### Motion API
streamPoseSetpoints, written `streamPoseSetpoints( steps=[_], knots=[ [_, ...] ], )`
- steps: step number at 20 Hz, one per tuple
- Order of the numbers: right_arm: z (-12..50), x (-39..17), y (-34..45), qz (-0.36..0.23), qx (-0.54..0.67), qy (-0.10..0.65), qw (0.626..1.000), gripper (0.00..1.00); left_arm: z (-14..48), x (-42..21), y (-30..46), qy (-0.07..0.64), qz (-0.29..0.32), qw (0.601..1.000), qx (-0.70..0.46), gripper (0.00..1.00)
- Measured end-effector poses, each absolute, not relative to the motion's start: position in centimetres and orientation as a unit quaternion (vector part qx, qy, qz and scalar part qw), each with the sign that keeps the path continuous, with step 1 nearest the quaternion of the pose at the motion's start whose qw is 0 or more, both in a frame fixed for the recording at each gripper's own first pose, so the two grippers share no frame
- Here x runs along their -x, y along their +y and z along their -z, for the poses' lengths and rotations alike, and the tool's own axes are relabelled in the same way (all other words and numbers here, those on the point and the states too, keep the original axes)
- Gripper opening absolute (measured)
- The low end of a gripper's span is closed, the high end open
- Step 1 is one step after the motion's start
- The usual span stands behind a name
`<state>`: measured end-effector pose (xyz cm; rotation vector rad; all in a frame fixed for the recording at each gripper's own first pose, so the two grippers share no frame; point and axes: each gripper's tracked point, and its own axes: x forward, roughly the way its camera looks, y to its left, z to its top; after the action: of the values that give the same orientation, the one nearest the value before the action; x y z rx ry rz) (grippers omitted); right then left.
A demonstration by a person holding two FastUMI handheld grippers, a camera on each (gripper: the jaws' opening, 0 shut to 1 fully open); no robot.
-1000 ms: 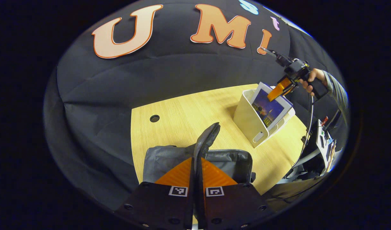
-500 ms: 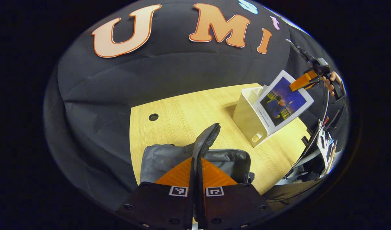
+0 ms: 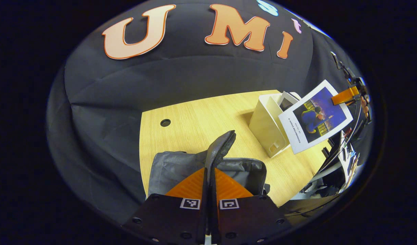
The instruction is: Open the schoolbag, grab two books from the bookshelf and put them into the schoolbag.
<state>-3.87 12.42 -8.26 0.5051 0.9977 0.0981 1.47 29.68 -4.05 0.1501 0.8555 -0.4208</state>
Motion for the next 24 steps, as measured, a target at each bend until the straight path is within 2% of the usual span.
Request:
streamPoseSetpoints(
  steps=[5, 14, 19, 24],
  knots=[
    [8.8, 6.3, 15.3, -0.081, -0.283, 0.452, 0.842, 0.27, 4.0, -0.8, 29.4, 0.409, 0.200, 0.888, -0.068, 0.07],
    [13.8, 7.5, 23.7, -0.154, -0.330, 0.481, 0.797, 0.27, 4.0, -0.3, 28.6, 0.401, 0.194, 0.893, -0.069, 0.07],
    [15.9, 6.6, 26.8, -0.169, -0.355, 0.487, 0.780, 0.27, 3.8, -0.2, 28.9, 0.397, 0.179, 0.898, -0.067, 0.07],
    [19.5, 6.2, 29.2, -0.161, -0.391, 0.505, 0.753, 0.27, 3.8, -0.3, 28.4, 0.394, 0.176, 0.900, -0.068, 0.07]
  ],
)
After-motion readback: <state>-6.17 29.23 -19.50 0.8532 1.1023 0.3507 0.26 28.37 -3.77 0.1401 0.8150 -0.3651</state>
